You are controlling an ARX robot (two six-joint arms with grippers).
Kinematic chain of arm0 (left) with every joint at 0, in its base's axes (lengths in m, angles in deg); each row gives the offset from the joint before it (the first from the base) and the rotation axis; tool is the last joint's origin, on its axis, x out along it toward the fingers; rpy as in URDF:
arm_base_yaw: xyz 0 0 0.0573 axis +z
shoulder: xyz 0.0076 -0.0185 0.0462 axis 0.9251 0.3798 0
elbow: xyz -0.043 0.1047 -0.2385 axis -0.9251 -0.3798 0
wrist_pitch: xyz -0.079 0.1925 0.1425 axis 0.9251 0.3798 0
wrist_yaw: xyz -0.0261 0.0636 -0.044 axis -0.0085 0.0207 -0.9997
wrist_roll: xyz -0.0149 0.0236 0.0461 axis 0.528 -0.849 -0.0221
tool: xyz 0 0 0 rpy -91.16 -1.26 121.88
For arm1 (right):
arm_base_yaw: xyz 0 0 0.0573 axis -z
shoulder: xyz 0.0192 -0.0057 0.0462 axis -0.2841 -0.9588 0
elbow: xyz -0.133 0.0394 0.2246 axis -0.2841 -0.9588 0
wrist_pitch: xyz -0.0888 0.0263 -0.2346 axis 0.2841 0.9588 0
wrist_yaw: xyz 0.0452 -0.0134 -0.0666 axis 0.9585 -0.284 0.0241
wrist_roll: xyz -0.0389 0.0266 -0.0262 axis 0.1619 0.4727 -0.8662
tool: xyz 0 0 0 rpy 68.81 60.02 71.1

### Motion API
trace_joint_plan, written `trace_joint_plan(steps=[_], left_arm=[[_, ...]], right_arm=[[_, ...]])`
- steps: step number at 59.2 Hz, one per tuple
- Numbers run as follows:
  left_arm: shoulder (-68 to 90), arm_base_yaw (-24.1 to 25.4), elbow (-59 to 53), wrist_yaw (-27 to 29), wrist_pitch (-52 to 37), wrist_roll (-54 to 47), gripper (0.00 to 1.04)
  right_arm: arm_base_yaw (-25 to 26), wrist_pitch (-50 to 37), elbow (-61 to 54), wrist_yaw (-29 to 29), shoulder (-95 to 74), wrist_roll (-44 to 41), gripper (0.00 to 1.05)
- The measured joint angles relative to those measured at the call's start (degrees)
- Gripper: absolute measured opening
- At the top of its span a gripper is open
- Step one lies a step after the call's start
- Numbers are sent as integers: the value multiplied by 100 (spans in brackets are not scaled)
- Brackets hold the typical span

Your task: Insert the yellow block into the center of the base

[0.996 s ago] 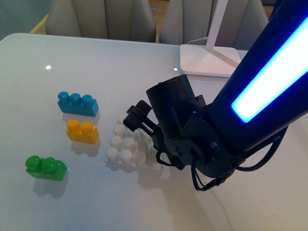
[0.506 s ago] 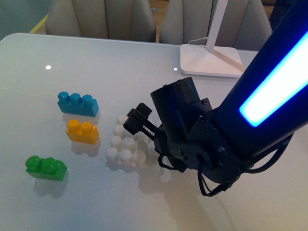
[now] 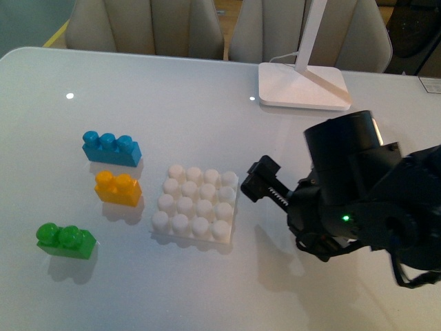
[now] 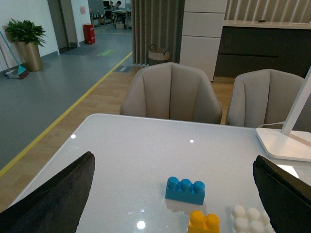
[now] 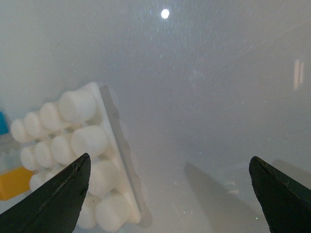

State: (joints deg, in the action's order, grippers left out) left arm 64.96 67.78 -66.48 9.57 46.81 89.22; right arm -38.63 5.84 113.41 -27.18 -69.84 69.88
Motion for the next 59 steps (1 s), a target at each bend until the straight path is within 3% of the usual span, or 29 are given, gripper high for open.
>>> trace_joint_plan(steps=[11,29,33,36,38,47,59], left_arm=[[2,0,0,0,0,0,97],[0,0,0,-2,0,0,97],[2,0,0,0,0,0,97],[0,0,0,-4,0,0,97],[0,0,0,-2,0,0,97],[0,0,0,0,2,0,97],[0,0,0,0,2,0,97]], right_arm=[[496,55,-549,498,1370,-728,96],[1141,1001,-1733,1467,4570,-1862,96],[1102,-557,-2341,76,5036,-2769,84],[1176,-1460,-2791,-673,5453,-3508,75],[1261,-1622,-2992,-933,5799,-3899,70],[1574,-1303,-3477,-887,7261,-4795,44],[1864,-990,-3939,-483,7921,-5018,8]])
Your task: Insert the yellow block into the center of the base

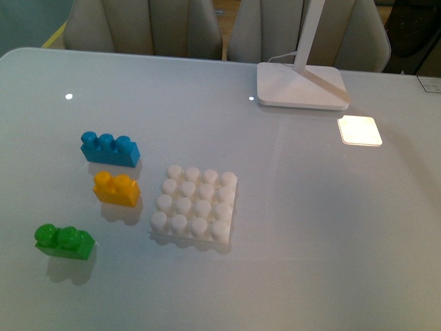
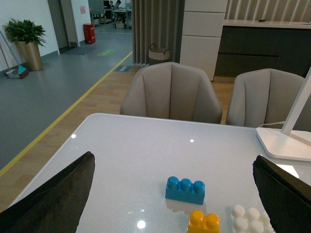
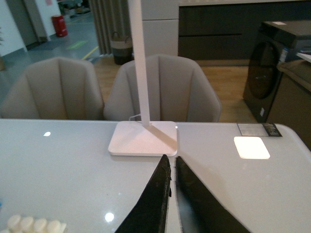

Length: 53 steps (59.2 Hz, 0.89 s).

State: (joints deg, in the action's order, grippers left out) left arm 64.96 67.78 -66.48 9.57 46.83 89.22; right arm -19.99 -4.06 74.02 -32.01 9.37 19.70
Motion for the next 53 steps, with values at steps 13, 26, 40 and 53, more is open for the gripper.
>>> trace_joint_plan(steps=[13,26,40,53], left_arm=[[0,0,0,0,0,0,97],[0,0,0,0,0,0,97],[0,0,0,0,0,0,97],[0,0,0,0,0,0,97]], right_arm=[[326,461,-299,192,802,-79,2],[328,616,-625,197,1368,-90,2],[328,1338,-625,195,2144,-94,2],[328,1945,-625,195,2765,-94,2]])
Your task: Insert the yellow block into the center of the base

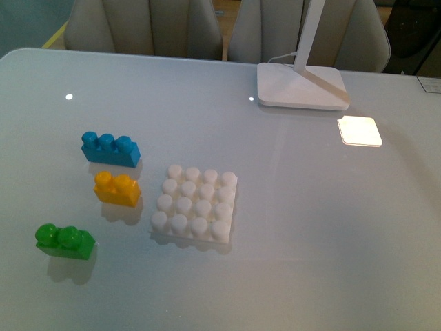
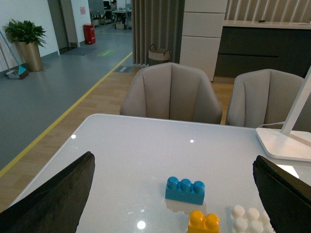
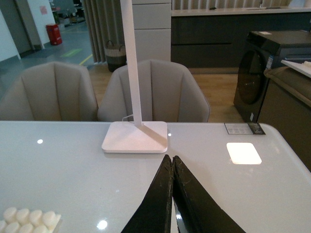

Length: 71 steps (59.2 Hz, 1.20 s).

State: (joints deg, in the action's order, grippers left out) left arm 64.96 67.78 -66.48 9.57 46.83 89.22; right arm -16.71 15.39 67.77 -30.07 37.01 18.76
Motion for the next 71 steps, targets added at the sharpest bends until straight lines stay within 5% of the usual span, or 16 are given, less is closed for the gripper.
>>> trace_joint_plan(steps=[34,41,55,71], left_arm=[[0,0,0,0,0,0,97],[0,0,0,0,2,0,97],[0,0,0,0,2,0,97],[0,0,0,0,2,0,97]], right_arm=[[0,1104,-2,0,1110,0,2],[0,2057,0,2,1930,0,2],[0,2120,0,0,2092,-2,2],[0,2120,0,0,2098,-9,48]])
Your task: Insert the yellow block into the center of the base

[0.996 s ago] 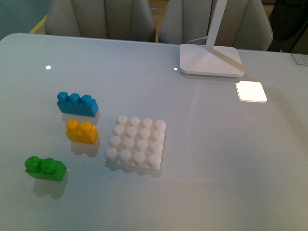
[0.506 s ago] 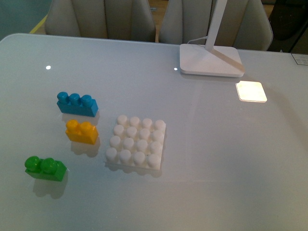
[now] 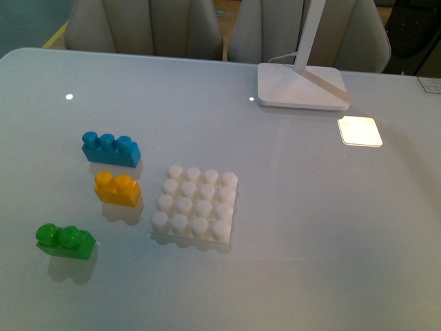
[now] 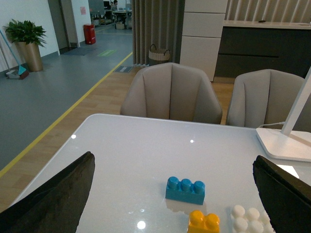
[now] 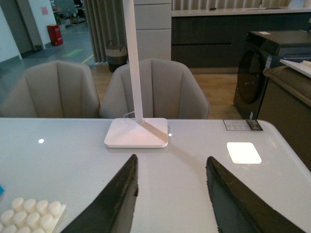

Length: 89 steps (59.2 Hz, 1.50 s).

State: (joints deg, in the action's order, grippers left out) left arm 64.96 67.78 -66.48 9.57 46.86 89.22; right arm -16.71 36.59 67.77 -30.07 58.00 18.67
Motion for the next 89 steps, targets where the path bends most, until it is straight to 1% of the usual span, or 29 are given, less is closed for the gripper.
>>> trace_joint_plan(steps=[2,6,9,13,16,17,18,19,20,22,25,29,34,43,47,50,55,59,68,74,81,89], left_arm=[[0,0,0,0,0,0,97],[0,0,0,0,0,2,97],[0,0,0,0,0,0,97],[0,0,0,0,0,0,97],[0,0,0,0,0,0,97],[2,0,0,7,2,0,97],[66,-48,42,170,140,144,97],[188,-142,170,470,476,348,97],[284,-203,240,612,673,474,97],[787,-385,551,1161,1373,1023,97],[1329,-413,774,1318,1847,1585,97],[1794,-361,844,1250,1825,2090,97],[2385,-50,973,837,1357,2369,97],[3707,474,1231,210,219,2315,97],[4463,542,1329,68,-367,2236,97],[5396,540,1438,-26,-1049,2214,97],[6734,363,1707,-55,-1895,2212,97],[7521,205,1923,-74,-2321,2168,97],[9108,-87,2413,-122,-2920,1943,97],[10188,-380,2723,-24,-3324,1495,97],[10944,-750,2964,-44,-3442,903,97],[11514,-1158,3456,-92,-3136,452,97]], right_arm=[[0,0,0,0,0,0,55],[0,0,0,0,0,0,65],[0,0,0,0,0,0,76],[0,0,0,0,0,0,86],[0,0,0,0,0,2,97],[0,0,0,0,0,2,97],[0,0,0,0,0,2,97],[0,0,0,2,0,0,96],[0,0,0,2,0,0,96],[0,2,0,-4,0,0,96],[0,2,0,0,4,0,96],[0,2,0,0,4,0,96],[0,2,0,0,4,0,96],[0,2,0,-2,4,0,96],[0,2,0,-2,4,0,96],[0,2,0,0,4,0,96],[0,2,0,0,4,0,96],[0,2,0,0,4,0,96],[0,2,0,-2,4,0,96],[0,2,0,0,4,0,96],[0,2,0,-2,4,0,96],[0,2,0,0,4,0,96]])
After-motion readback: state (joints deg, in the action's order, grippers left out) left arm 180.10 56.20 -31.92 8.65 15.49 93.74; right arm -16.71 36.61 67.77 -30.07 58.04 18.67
